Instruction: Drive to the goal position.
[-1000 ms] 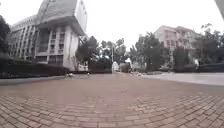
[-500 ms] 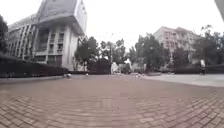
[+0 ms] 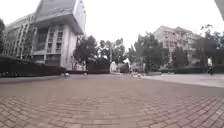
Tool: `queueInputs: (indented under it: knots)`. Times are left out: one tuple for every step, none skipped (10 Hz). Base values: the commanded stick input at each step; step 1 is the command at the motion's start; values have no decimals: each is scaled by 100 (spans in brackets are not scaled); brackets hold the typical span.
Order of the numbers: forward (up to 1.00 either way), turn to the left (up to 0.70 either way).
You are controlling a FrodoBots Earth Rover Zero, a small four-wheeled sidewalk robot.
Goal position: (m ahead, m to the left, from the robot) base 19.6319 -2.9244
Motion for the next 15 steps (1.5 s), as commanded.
queueInputs:
  knots:
    - [70,0]
    - [70,0]
    - [70,0]
    - [70,0]
    - [70,0]
    - [70,0]
    - [70,0]
    - [70,0]
    - [70,0]
    - [70,0]
    - [70,0]
    - [70,0]
    - [70,0]
    - [70,0]
    - [70,0]
